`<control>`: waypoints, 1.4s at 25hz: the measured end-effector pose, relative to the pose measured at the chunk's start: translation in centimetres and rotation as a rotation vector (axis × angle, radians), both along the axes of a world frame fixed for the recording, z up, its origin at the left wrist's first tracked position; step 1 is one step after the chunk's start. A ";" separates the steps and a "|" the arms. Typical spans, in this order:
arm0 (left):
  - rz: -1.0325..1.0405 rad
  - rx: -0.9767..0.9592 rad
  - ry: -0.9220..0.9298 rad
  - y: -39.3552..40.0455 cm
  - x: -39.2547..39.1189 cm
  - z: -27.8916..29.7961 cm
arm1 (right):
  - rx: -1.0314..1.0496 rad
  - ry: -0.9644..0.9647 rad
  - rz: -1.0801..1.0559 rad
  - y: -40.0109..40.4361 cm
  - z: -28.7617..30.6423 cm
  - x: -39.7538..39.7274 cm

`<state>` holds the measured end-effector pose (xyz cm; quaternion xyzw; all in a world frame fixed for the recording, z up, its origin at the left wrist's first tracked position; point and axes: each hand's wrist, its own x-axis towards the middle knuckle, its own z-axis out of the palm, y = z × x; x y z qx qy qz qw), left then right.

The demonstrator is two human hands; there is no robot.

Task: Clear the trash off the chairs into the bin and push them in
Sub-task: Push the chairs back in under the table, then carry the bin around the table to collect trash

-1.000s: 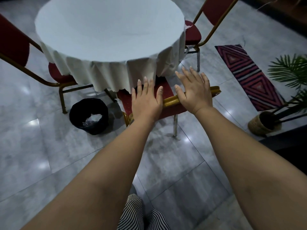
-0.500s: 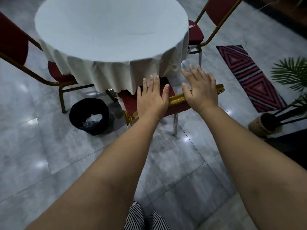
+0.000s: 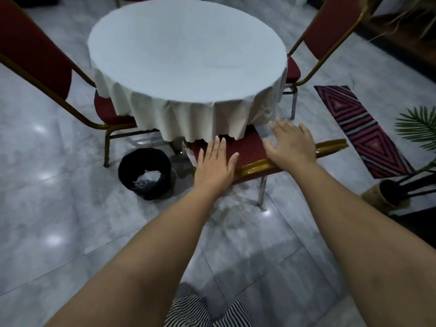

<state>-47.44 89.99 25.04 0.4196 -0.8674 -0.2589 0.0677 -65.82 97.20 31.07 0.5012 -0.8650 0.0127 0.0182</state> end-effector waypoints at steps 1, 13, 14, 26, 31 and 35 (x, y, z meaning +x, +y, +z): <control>0.032 -0.007 -0.016 -1.0 1.4 -0.1 | 0.011 -0.018 0.020 -1.4 -0.2 1.5; 0.516 0.143 -0.172 -12.8 21.4 -5.8 | 0.234 -0.381 0.298 -16.9 -9.2 19.2; 0.533 0.159 -0.175 -14.1 22.4 -6.5 | 0.255 -0.412 0.288 -18.1 -10.3 19.8; 0.668 0.528 -0.125 -30.9 26.5 -16.6 | 0.394 -0.672 0.060 -33.6 -24.3 25.7; 0.670 0.621 -0.122 -36.4 27.7 -23.8 | 0.367 -0.774 -0.191 -36.6 -31.7 26.3; 0.673 0.692 -0.166 -40.5 28.4 -32.5 | 0.355 -0.831 -0.315 -39.3 -39.7 26.1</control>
